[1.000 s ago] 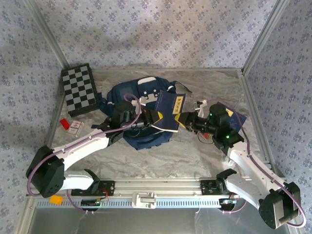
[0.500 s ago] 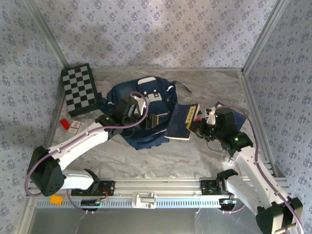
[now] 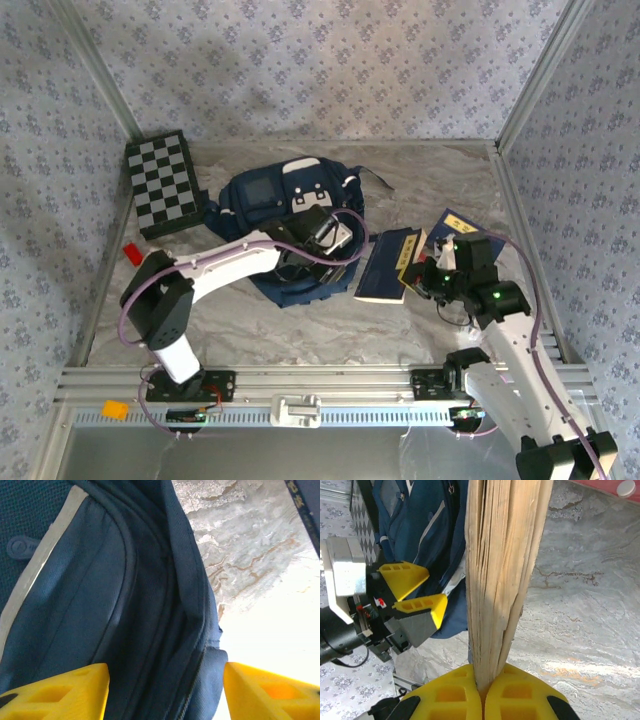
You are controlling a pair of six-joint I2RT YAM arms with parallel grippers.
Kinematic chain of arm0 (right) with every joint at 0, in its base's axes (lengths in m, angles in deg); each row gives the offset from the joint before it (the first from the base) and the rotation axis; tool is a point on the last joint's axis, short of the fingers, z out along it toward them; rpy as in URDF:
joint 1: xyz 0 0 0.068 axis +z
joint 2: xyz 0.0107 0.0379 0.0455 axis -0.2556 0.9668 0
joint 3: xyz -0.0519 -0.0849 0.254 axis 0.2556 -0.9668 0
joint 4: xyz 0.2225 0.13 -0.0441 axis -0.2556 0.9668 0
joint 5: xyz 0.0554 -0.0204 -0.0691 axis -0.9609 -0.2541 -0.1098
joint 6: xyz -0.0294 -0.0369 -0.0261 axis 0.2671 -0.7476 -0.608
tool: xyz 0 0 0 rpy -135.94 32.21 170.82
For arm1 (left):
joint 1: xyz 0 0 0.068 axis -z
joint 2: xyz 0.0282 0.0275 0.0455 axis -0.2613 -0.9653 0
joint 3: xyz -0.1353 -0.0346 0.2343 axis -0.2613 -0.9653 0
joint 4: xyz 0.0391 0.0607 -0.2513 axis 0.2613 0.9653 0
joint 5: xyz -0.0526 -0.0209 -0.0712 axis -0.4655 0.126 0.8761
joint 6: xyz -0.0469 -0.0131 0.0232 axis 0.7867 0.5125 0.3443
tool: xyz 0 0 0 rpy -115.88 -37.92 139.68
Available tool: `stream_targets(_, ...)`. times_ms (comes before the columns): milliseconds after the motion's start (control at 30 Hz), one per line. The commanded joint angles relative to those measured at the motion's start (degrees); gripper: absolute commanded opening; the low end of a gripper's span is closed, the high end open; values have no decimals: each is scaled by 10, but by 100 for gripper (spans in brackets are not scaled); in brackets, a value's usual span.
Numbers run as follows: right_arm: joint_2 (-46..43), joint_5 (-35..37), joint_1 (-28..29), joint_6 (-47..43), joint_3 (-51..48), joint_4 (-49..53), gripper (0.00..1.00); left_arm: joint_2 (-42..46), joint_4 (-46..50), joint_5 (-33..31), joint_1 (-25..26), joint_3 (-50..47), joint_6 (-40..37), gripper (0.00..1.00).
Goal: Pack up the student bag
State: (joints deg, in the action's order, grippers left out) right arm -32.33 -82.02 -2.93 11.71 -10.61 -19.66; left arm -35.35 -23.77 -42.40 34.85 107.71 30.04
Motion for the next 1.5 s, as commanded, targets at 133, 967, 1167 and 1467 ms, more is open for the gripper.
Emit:
stream_targets(133,-2,1,-5,-17,-8,-13,0,-47,16,-40,2,36,-52,52)
stream_targets(967,36,-25,66,44,-13,-130,0,173,0,-75,-16,37,-52,0)
stream_targets(1167,104,18,176,76,0,-257,0,189,-3,-71,-51,74,-18,0)
stream_targets(1467,351,11,222,139,36,-554,0,193,-6,-60,-55,118,-7,0)
